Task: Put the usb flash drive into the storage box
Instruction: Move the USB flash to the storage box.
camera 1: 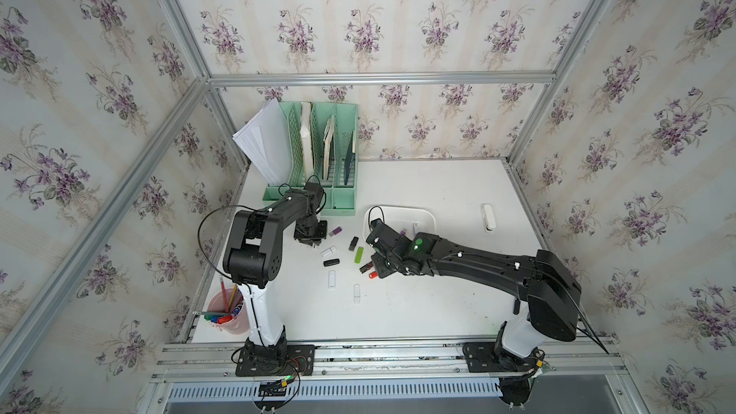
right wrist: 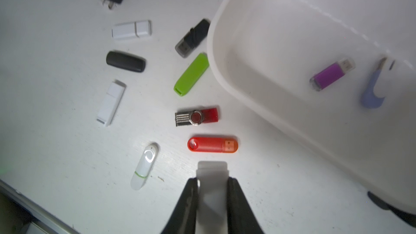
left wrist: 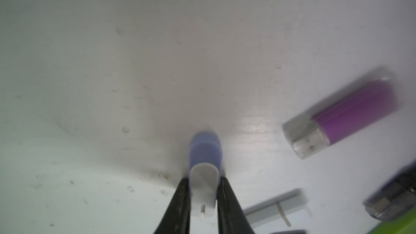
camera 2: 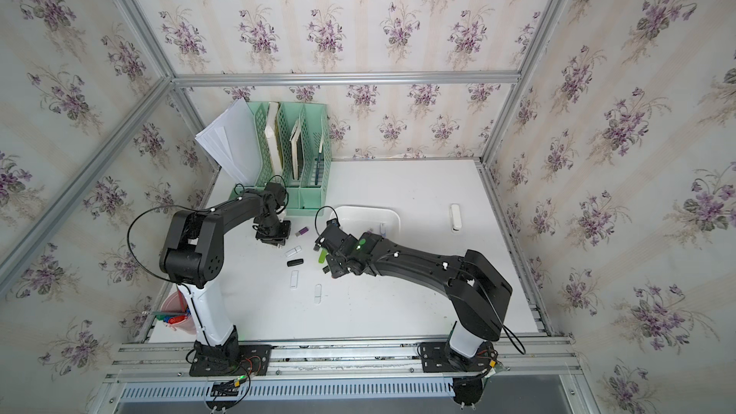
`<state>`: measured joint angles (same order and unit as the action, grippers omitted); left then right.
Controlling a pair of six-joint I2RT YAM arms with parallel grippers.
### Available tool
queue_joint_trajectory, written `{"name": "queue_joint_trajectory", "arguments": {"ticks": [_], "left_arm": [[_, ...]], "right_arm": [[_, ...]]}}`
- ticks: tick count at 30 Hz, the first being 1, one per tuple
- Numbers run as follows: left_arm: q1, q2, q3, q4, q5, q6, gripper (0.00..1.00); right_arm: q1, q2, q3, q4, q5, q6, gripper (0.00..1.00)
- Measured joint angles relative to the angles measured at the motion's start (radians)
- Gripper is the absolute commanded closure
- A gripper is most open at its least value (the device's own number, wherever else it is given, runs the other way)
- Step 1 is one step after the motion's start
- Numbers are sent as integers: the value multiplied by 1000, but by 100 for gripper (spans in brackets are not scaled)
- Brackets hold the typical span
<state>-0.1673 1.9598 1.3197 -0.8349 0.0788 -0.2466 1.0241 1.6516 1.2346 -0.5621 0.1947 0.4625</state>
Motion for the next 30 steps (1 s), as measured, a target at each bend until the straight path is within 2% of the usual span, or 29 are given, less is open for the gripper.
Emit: {"name": "queue_joint_trajectory", "arguments": {"ticks": [4,13,21,30], "left_arm": [[0,-18,3,-29,4,-1,77],[0,-76,74,-109,19,-16,76],[-21,-113,169,-186,52,-42,75],[-91,-117,280,-247,76,-60,75]], "right_arm": [[-75,13,68,-16,10,-50,86],[-230,166,184,-5,5,-161,86],[-270,290,192,50,-9,-200,87],[-291,383,200,122,-27,-200,87]]}}
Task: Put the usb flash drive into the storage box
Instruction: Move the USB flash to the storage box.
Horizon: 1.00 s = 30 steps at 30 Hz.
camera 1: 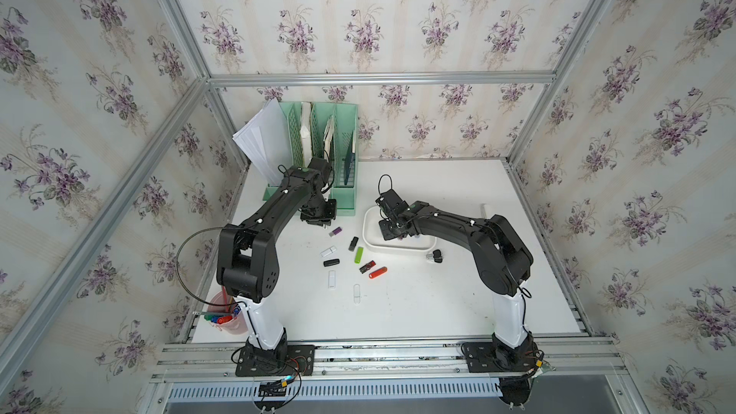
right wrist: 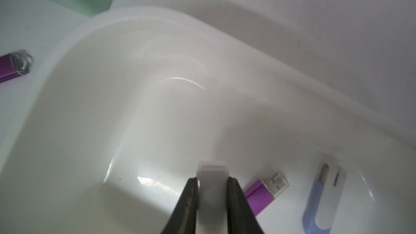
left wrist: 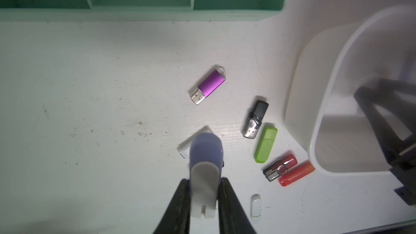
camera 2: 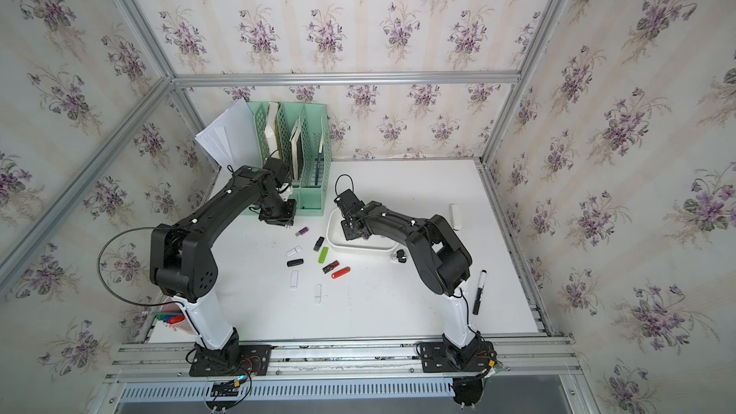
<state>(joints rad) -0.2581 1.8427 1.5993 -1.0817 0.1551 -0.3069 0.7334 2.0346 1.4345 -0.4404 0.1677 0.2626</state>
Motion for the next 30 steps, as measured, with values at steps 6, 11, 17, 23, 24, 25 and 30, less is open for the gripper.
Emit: {"name": "queue_joint_trajectory", "arguments": {"ticks": [6,11,17,23,24,25,30], "left_arm": [[-25,0,3,-15,1,-15,75],[-53,1,11,-26,2,-24,75],[-71,7,38,-31,2,-34,75],[-92,15,68,-44,0,-38,74],[-98,18,74,-49,0,-41,75],[-103,20,79,-51,-1,-41,75],[-135,41,102,-58,-8,-45,75]], "right_arm": [[-10,45,22,28,-21,0,88],[-23,59,16,42,-24,0,88],[-35,47,-22,80,-27,1,88],[-46,19,-64,93,-22,3,88],[-47,15,-69,95,-20,3,88],[-47,14,-72,96,-19,3,88],[-54,2,-96,108,-8,4,88]]}}
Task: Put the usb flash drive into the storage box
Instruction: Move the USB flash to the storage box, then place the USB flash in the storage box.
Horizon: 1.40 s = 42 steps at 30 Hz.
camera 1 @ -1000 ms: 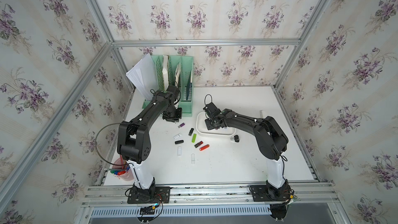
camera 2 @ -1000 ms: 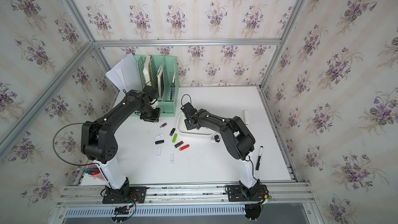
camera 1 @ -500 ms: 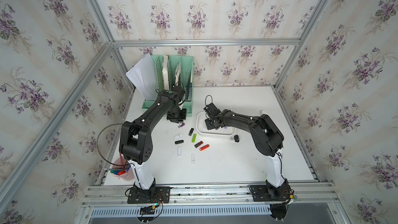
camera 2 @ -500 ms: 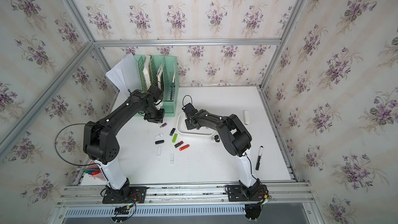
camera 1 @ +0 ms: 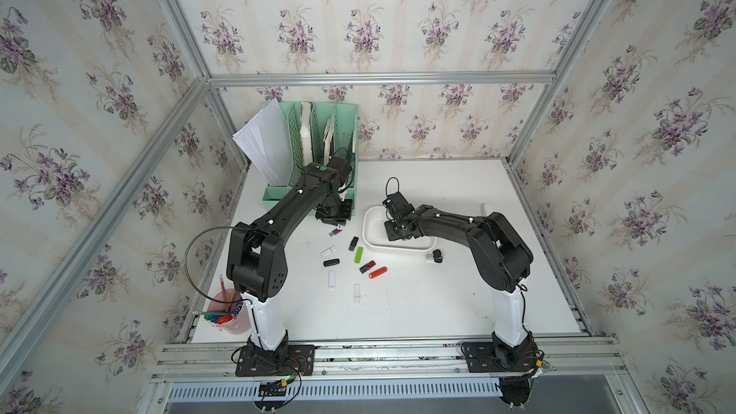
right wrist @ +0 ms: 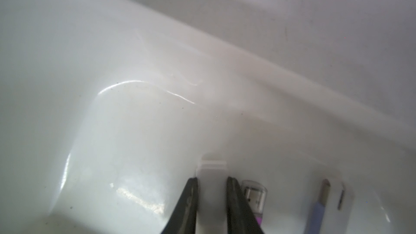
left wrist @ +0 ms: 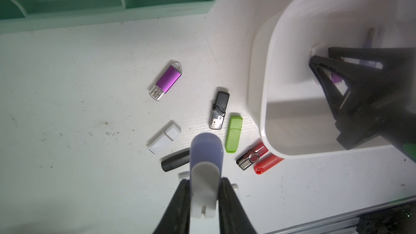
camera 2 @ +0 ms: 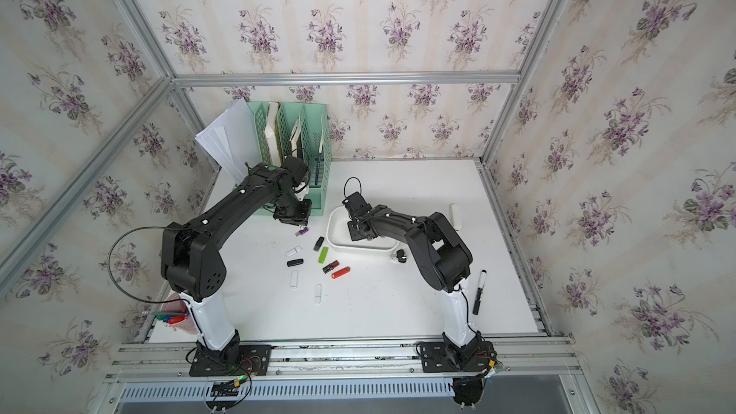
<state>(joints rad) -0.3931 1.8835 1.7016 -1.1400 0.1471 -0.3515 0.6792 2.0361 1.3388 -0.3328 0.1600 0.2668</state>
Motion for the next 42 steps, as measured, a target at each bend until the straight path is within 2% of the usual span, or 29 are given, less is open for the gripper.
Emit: {"name": "queue_joint_trajectory", "arguments": {"ticks": [11,19,23,28,34,42], "left_arm": [[-84,54,76,-16,-3,-25,74],[-143,85,99,-19,-3,-43,74],[-167,89,103,-20,-1,-51,74],[-170,95,125,-26,2,-52,74],[-189,124,158,-39,-3,-56,73],[-249,232,251,-40,33,-75,73]], "right_arm": [[-29,-41,-55,0,24,3,88],[-34,-46,-62,-2,33,-2,60],[-35,-73,-74,-10,34,-1,54],[-35,-148,-93,-14,42,4,54],[-52,-305,-138,-25,82,41,53],[-203,-513,-285,-68,145,113,52]]}}
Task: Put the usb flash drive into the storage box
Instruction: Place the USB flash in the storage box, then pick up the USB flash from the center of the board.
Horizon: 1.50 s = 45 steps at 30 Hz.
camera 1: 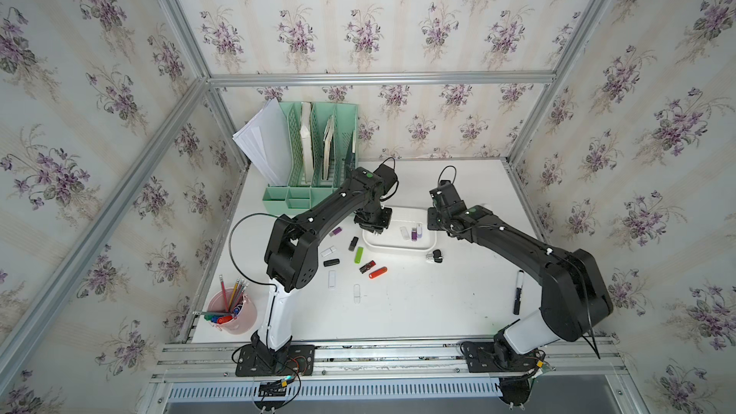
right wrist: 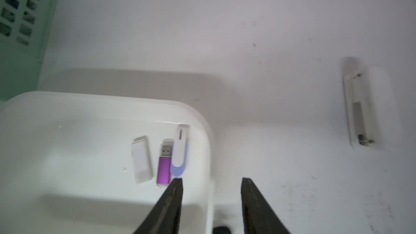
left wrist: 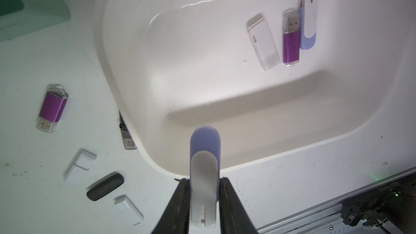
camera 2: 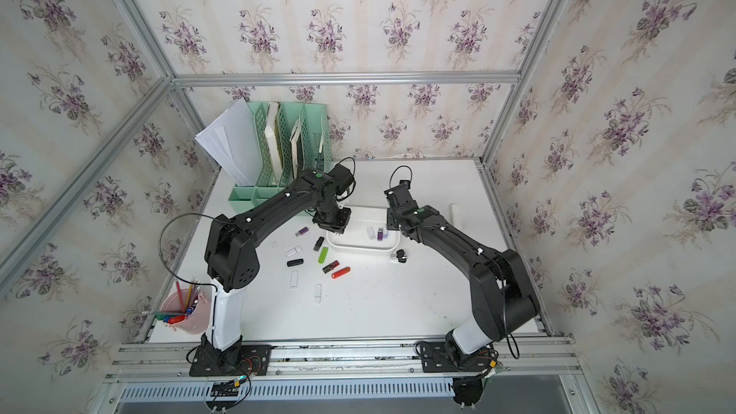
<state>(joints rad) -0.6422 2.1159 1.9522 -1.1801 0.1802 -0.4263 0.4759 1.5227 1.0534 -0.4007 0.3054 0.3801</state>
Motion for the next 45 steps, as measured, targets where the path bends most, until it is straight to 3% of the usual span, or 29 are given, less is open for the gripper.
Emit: {"name": "queue_joint_trajectory", "arguments": {"ticks": [9,22,34,42,45], "left_arm": [[-34,168,167,9,39,-7,74],[-32,276,203,34,97,-7,72],[-16,364,319,21,116,2,50],[44,298,368,-10,108,20,41],[69,205,300,-19,83,27,37]], "right_arm": [[-45,-82,-66,-27,-1,13,53],[-51,-93,-74,-34,-1,8,53],[-51,-113,-73,-59,-4,0,53],[-50,-142,-70,-82,-16,-14,51],[-31,-159,-66,-85,-30,-14,49]]}}
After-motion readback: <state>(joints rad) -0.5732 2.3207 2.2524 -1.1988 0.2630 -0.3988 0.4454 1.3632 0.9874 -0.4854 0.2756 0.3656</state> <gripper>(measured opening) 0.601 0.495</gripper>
